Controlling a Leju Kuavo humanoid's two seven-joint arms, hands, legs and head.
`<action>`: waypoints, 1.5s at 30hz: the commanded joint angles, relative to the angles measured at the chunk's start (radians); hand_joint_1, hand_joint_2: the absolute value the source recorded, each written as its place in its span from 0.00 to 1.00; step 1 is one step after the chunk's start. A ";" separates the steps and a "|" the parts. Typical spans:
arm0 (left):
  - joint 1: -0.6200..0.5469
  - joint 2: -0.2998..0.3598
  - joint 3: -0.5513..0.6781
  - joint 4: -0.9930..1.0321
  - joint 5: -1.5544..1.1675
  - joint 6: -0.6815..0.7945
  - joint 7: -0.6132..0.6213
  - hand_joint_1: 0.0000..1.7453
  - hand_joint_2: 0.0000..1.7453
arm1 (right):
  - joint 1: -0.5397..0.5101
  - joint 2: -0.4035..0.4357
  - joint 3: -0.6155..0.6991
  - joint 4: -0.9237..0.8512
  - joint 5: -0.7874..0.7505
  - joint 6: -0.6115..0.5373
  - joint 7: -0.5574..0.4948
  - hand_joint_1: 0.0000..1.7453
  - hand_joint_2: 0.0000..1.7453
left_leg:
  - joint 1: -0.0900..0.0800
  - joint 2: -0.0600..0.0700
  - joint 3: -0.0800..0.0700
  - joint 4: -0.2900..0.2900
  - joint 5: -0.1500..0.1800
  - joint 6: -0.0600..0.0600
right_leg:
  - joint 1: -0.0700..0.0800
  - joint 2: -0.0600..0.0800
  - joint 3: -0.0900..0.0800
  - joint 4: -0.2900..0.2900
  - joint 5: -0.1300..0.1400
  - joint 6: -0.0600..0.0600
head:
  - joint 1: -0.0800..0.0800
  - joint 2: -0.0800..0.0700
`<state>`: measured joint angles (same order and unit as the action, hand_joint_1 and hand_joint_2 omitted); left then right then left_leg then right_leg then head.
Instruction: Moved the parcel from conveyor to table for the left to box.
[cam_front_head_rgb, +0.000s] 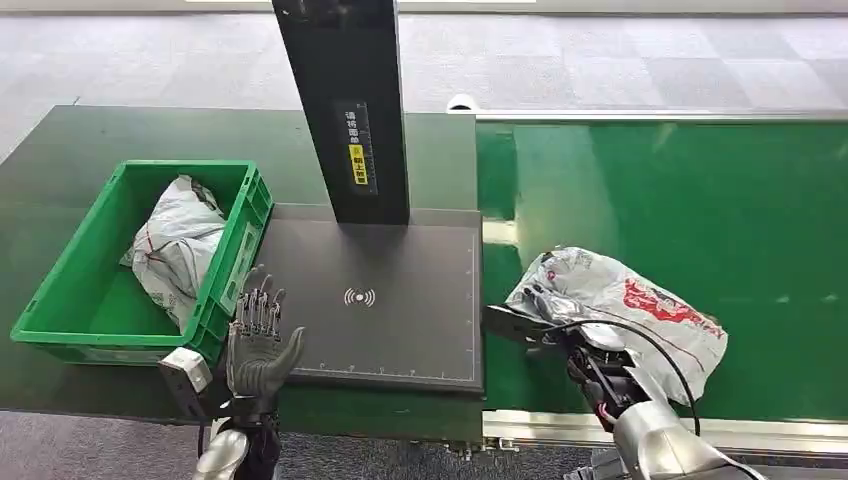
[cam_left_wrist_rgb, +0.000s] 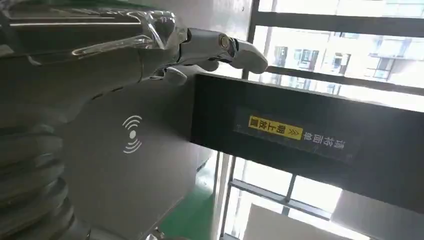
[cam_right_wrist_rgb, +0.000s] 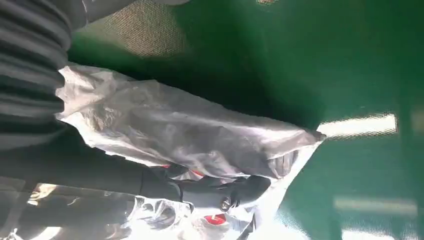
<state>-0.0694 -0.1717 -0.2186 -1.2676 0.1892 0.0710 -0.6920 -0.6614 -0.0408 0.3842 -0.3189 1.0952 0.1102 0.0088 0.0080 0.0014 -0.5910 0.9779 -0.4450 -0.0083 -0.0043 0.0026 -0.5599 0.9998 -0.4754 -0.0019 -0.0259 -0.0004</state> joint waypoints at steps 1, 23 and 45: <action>-0.019 0.027 -0.030 0.063 0.006 0.003 -0.001 0.00 1.00 | -0.008 0.006 0.061 0.059 0.021 0.017 0.031 0.00 1.00 | 0.000 -0.001 0.003 -0.002 0.000 0.000 | 0.000 -0.001 0.003 -0.002 0.000 0.000 | 0.000 0.000; -0.029 0.015 -0.040 0.096 0.014 0.019 -0.006 0.00 1.00 | 0.032 -0.019 0.170 0.051 0.127 0.025 0.163 0.00 1.00 | 0.000 -0.001 0.008 -0.003 0.001 0.000 | 0.000 -0.002 0.008 -0.003 0.000 0.000 | 0.000 0.000; 0.012 0.031 -0.022 0.055 0.012 0.024 -0.006 0.00 1.00 | 0.095 -0.088 0.184 -0.044 0.205 -0.143 0.278 1.00 1.00 | -0.001 -0.002 0.013 -0.001 -0.001 0.003 | -0.002 -0.003 0.015 -0.005 0.000 0.002 | -0.003 0.000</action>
<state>-0.0546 -0.1728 -0.2331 -1.2432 0.1995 0.0973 -0.6989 -0.6031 -0.1140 0.5772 -0.3517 1.3169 -0.0301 0.2972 0.0066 0.0016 -0.5783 0.9789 -0.4467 -0.0045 -0.0061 0.0013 -0.5454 0.9968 -0.4758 0.0008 -0.0290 -0.0004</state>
